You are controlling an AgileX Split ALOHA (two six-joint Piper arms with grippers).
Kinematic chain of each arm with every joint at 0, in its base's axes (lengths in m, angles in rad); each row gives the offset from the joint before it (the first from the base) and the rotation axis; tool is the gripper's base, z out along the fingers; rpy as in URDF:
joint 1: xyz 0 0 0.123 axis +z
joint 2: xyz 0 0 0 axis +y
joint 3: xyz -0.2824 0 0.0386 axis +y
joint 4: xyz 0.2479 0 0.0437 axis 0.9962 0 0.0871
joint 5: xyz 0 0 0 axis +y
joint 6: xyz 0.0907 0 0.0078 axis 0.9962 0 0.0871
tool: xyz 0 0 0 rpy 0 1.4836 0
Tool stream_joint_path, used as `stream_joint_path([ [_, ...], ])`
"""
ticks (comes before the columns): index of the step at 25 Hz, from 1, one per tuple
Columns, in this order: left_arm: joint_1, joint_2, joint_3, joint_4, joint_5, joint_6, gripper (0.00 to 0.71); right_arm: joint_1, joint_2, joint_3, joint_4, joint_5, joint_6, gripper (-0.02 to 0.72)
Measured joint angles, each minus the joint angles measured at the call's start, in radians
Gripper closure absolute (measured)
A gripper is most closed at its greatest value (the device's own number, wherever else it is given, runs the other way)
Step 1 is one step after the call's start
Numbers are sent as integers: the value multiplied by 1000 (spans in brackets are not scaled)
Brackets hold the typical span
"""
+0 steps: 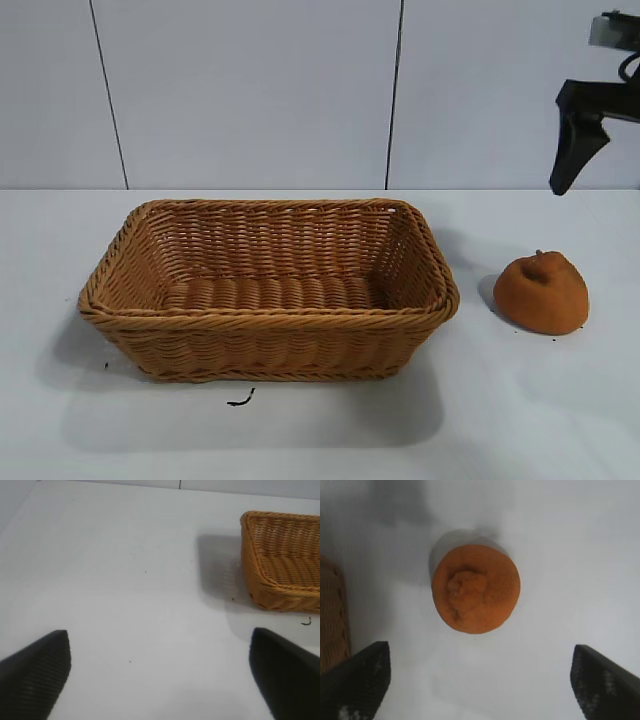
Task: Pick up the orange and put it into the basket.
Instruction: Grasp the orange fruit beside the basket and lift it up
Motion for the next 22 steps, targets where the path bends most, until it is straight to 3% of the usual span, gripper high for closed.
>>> stream_joint_path([
  [6, 0, 0, 0, 0, 0, 0, 14, 31, 86, 0, -7, -48, 40, 29],
  [11, 0, 0, 0, 0, 0, 0, 14, 31, 124, 0, -73, -52, 89, 39],
  [14, 0, 0, 0, 0, 0, 0, 14, 31, 136, 0, -80, -53, 89, 66],
  [17, 0, 0, 0, 0, 0, 0, 14, 31, 137, 0, -81, -53, 89, 188],
  [22, 0, 0, 0, 0, 0, 0, 14, 31, 135, 0, -81, -52, 89, 603],
])
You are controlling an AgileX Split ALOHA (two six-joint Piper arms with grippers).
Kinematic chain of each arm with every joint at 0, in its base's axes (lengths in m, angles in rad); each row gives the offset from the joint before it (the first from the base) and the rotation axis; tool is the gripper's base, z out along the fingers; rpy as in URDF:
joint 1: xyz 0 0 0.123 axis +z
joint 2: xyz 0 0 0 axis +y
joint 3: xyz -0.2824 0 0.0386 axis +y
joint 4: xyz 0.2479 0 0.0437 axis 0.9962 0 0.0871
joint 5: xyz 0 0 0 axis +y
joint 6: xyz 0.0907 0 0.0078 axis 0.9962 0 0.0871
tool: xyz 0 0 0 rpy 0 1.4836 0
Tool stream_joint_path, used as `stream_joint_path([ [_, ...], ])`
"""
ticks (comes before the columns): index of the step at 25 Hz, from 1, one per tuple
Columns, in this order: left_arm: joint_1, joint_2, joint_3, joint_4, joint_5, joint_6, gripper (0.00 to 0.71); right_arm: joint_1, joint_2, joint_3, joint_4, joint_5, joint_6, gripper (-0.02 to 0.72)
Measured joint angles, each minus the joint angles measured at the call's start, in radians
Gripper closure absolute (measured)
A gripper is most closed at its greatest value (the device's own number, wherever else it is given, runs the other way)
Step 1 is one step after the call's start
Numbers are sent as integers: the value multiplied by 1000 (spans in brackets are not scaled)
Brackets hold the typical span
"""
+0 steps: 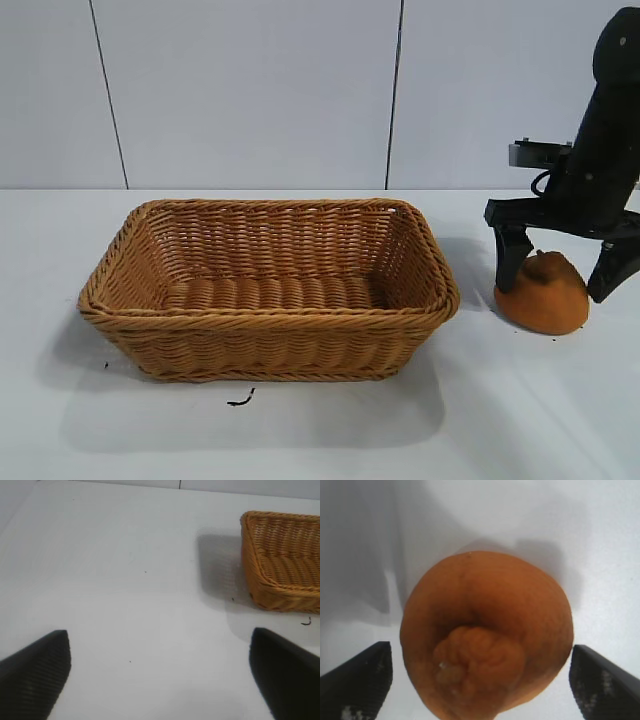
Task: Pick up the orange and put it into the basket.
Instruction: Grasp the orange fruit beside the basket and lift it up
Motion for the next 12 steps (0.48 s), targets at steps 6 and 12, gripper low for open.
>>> stream_joint_path([
  [6, 0, 0, 0, 0, 0, 0, 14, 0, -49, -25, -1, 50, 0, 657],
  [12, 0, 0, 0, 0, 0, 0, 14, 0, -140, -130, -5, 176, 0, 657],
])
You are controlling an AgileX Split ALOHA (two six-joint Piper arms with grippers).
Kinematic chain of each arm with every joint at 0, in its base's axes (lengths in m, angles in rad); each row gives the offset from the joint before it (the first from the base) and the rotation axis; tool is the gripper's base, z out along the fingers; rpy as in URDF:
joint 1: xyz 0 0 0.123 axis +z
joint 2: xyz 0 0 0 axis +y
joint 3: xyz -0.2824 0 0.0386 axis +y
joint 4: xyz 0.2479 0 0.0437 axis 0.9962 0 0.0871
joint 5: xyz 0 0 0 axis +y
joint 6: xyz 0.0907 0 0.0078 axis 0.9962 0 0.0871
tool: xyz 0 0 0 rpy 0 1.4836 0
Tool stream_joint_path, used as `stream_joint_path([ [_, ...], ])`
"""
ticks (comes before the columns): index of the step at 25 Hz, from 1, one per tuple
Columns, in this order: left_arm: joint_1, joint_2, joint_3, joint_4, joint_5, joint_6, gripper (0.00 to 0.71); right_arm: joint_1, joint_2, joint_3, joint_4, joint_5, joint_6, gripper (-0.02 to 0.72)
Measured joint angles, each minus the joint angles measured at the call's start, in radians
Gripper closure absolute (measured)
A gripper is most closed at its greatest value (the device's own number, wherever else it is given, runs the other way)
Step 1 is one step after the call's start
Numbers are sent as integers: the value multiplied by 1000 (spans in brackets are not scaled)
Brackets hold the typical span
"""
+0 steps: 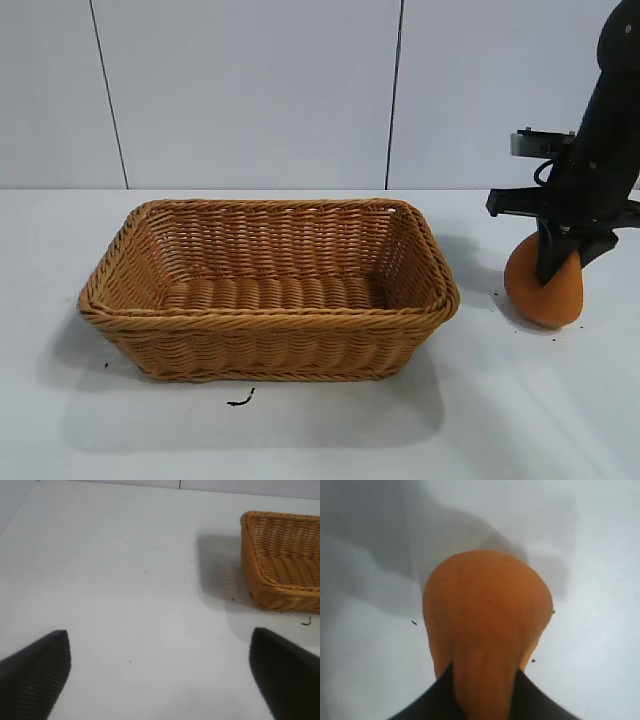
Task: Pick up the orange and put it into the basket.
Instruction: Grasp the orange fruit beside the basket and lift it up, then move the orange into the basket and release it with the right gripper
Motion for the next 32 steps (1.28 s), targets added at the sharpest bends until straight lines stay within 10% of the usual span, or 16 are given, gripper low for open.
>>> stream_joint_path([
  [18, 0, 0, 0, 0, 0, 0, 14, 291, -46, -204, -7, 160, 0, 657],
  [32, 0, 0, 0, 0, 0, 0, 14, 568, 87, -207, -1, -45, 59, 657],
])
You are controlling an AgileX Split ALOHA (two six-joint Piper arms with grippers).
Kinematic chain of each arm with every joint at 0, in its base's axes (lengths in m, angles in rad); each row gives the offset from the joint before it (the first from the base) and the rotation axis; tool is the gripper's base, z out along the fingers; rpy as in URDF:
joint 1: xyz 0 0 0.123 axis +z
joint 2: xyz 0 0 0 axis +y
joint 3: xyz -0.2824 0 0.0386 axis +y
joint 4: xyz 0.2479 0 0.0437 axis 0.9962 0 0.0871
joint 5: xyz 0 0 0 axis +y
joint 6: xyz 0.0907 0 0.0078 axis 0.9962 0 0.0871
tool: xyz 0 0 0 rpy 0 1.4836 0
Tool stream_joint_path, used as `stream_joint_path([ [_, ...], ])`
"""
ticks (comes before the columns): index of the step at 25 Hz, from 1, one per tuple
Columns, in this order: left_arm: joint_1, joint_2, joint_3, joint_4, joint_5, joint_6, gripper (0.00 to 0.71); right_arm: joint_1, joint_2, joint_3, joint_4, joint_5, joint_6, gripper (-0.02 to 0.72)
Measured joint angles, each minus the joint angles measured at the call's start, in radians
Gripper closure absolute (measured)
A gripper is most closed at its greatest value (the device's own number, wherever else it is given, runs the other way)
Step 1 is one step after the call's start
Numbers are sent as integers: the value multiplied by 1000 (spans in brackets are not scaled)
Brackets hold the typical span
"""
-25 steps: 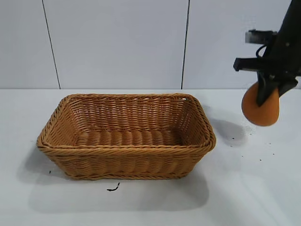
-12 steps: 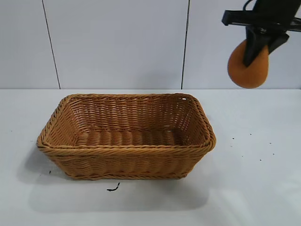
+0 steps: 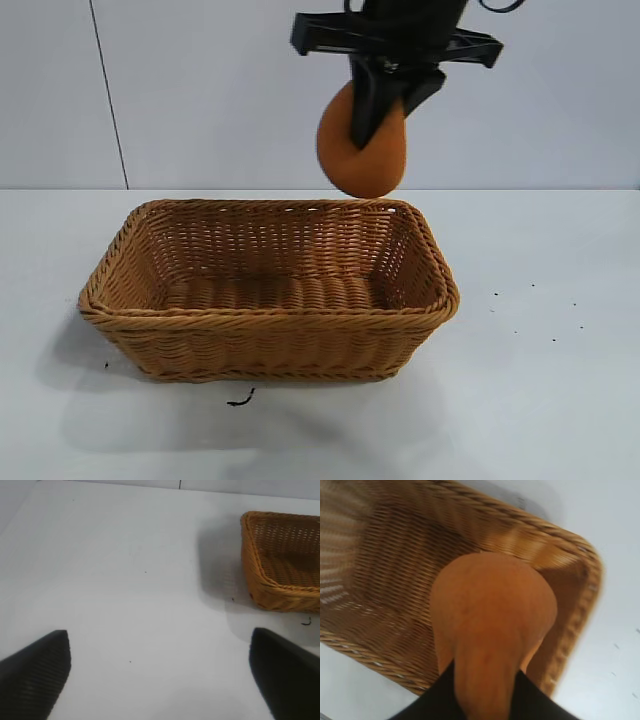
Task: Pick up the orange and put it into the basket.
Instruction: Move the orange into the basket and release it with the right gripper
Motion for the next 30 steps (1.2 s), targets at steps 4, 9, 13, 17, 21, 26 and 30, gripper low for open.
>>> stream_joint_path([
  [4, 0, 0, 0, 0, 0, 0, 14, 2, 87, 0, 1, -27, 14, 657],
  [9, 0, 0, 0, 0, 0, 0, 14, 2, 163, 0, 1, -54, 14, 657],
  [13, 0, 0, 0, 0, 0, 0, 14, 2, 175, 0, 1, -58, 14, 653],
  [17, 0, 0, 0, 0, 0, 0, 14, 2, 175, -1, 12, -44, 14, 402],
  [21, 0, 0, 0, 0, 0, 0, 14, 2, 151, -4, 17, -17, 14, 77],
  [26, 0, 0, 0, 0, 0, 0, 14, 2, 103, -119, -14, 98, 18, 17],
  [30, 0, 0, 0, 0, 0, 0, 14, 2, 96, -287, -57, 202, 20, 9],
])
